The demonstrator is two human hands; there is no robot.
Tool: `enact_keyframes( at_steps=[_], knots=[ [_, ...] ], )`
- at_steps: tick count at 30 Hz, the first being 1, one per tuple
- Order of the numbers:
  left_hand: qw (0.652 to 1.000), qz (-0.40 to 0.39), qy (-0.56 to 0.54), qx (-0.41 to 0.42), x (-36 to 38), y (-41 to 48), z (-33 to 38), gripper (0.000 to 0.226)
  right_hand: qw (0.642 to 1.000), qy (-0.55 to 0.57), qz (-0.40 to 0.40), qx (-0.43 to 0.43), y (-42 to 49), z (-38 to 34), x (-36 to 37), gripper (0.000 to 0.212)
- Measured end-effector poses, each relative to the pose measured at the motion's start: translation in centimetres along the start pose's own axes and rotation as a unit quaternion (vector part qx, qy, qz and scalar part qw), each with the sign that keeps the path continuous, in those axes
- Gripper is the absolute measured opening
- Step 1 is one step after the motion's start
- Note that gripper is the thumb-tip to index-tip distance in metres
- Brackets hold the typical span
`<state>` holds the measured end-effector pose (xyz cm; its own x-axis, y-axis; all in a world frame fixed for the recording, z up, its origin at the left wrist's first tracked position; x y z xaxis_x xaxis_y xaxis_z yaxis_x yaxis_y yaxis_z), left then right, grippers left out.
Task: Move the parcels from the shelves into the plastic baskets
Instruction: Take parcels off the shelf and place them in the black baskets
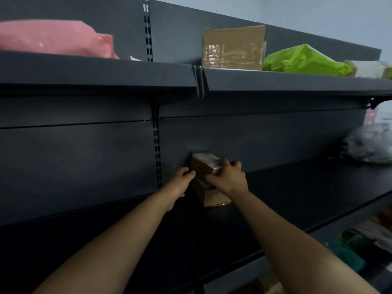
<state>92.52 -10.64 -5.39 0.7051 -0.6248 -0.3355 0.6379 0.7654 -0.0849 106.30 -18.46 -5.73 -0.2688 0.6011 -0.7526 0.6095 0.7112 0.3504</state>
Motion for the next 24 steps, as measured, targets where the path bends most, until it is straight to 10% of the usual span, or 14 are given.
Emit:
enact_keyframes(
  at_steps=[9, 13, 16, 24],
  knots=[
    [0.96, 0.041, -0.276, -0.007, -1.5, 0.2, -0.1, 0.047, 0.969, 0.101, -0.059, -0.216, -2.3, -2.7, 0.5, 0.069],
    [0.964, 0.061, -0.258, 0.008, -4.7, -0.6, -1.7, 0.06, 0.995, -0.024, 0.032, -0.092, -1.5, -2.1, 0.1, 0.054],
    [0.971, 0.057, -0.23, 0.016, -6.1, -1.8, -3.1, 0.064, 0.993, -0.062, -0.078, 0.061, -1.3, -1.1, 2.0, 0.078],
    [0.981, 0.054, -0.187, -0.022, -7.7, -3.9, -6.4, 0.04, 0.992, -0.076, -0.085, 0.054, -2.8, -1.6, 4.6, 0.087]
  ],
)
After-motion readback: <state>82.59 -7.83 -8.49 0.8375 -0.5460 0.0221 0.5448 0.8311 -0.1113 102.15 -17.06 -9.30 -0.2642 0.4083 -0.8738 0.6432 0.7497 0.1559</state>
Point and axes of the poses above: each hand's wrist, its own y-axis towards the middle knuckle, its own x-axis out of the palm, z = x × y, the point moved 3 cm from there along y, towards the middle knuckle, and after that the axes turned 6 degrees about -x, right-handed, at the moved point
